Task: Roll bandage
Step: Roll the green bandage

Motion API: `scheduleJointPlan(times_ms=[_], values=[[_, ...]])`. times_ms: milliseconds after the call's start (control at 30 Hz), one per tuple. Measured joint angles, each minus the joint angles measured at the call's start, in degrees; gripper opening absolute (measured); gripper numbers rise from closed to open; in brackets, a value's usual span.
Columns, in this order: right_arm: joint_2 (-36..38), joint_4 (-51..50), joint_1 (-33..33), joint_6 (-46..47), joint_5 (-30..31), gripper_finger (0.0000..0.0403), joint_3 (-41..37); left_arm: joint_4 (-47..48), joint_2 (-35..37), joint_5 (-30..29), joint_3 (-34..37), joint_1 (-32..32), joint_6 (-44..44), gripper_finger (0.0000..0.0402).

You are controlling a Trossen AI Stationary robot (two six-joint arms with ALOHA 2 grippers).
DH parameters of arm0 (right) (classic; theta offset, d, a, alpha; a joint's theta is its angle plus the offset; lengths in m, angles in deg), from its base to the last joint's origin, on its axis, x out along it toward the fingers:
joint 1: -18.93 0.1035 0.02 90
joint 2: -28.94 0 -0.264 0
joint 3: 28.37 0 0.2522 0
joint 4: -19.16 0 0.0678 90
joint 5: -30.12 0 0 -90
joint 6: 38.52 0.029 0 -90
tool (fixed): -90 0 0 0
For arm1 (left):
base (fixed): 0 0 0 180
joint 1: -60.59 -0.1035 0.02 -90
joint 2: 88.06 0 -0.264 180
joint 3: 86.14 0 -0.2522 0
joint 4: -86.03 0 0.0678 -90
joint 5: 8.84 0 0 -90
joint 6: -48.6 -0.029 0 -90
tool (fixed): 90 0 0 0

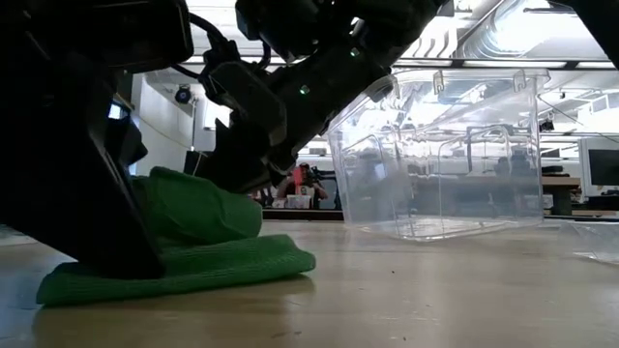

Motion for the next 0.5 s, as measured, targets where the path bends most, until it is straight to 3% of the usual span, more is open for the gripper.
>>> scheduleJointPlan(times_ms=[133,333,500], values=[[-0.02,-0.22,-0.02,0.37,0.31,0.0000,0.00,-0.21,0.17,-0.80,0.02,1.03,-2.35,0.0022],[-0.02,-1.37,-0.52,4.46,5.03,0.0000,0.00,1.83,0.43,2.66,-4.36,2.93,-14.36,0.0003],[0.10,-1.95,-1.20,5.07,8.54,0.0000,0.00,12.38,0.43,0.97,-9.55,3.10,-16.13,0.0001]])
